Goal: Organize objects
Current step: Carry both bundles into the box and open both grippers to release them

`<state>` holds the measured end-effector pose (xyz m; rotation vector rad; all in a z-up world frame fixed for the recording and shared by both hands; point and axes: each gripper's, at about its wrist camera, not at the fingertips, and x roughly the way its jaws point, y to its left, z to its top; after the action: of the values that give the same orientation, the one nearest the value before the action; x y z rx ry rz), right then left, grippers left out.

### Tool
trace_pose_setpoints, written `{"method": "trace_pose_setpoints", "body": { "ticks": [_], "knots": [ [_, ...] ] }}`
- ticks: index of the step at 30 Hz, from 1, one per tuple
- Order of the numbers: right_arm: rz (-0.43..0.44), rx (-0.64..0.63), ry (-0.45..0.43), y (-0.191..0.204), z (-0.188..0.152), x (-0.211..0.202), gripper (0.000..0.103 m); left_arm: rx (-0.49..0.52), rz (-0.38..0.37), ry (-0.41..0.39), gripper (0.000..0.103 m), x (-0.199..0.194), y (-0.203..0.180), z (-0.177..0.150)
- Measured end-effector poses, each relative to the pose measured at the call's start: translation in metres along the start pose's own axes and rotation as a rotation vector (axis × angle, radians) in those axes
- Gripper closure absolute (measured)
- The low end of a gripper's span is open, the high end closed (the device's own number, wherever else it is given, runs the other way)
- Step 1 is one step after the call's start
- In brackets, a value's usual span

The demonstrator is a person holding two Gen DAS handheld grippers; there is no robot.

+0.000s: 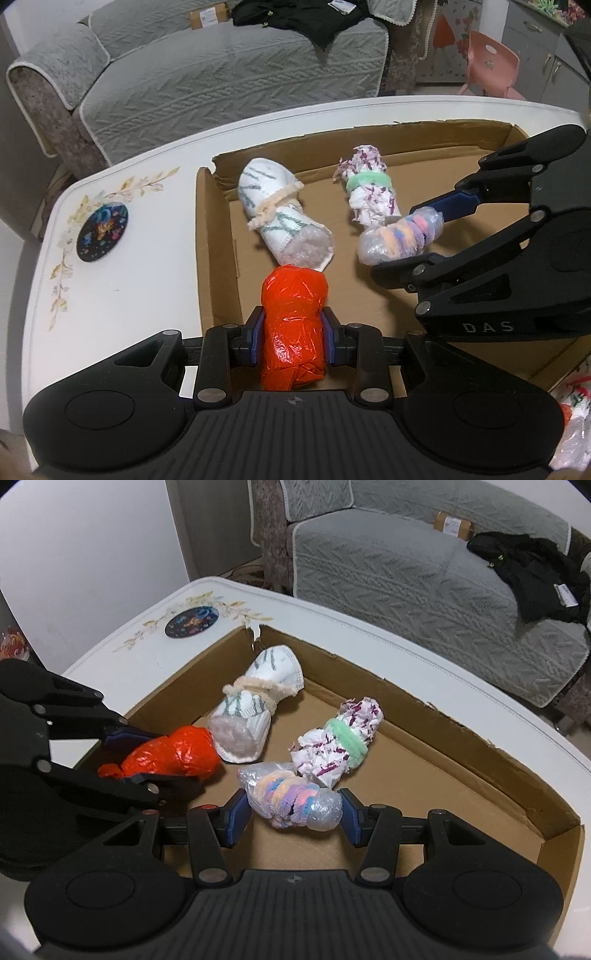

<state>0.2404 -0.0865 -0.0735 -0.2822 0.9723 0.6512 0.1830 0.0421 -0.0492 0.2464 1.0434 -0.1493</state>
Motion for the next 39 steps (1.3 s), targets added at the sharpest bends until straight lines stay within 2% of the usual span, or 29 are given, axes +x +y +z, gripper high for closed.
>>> {"method": "trace_pose_setpoints", "body": {
  "ticks": [5,8,12,14,15,18,24,30,36,39],
  "knots": [
    [-0.001,-0.008,0.021,0.002,-0.002,0.006,0.054,0.007,0.015,0.013,0.064,0.002,-0.002,-0.003],
    [-0.006,-0.012,0.024,0.003,-0.003,0.005,0.054,0.008,0.018,0.017,0.060,0.002,-0.002,-0.002],
    [-0.030,-0.021,0.038,0.005,-0.003,0.003,0.052,0.042,0.047,0.015,0.045,-0.002,-0.008,-0.003],
    [-0.038,-0.012,0.033,0.003,-0.005,0.000,0.043,0.040,0.025,0.008,0.029,-0.005,-0.009,-0.004],
    [-0.032,0.000,0.027,0.001,-0.005,-0.002,0.033,0.049,0.047,0.002,0.025,-0.006,-0.012,-0.005],
    [-0.037,-0.006,0.020,0.003,-0.004,-0.006,0.032,0.074,0.072,-0.013,0.023,-0.012,-0.016,-0.007],
    [-0.039,-0.030,-0.010,0.009,-0.003,-0.023,0.029,0.063,0.062,-0.046,0.018,-0.031,-0.018,-0.010],
    [-0.043,-0.033,-0.073,0.010,-0.012,-0.059,0.025,0.044,0.051,-0.118,0.013,-0.065,-0.016,-0.021],
    [-0.051,-0.030,-0.158,0.014,-0.040,-0.110,0.022,-0.005,0.031,-0.211,0.011,-0.108,-0.014,-0.057],
    [-0.058,-0.028,-0.212,0.018,-0.059,-0.139,0.017,-0.038,0.025,-0.266,0.008,-0.134,-0.014,-0.082]
  ]
}}
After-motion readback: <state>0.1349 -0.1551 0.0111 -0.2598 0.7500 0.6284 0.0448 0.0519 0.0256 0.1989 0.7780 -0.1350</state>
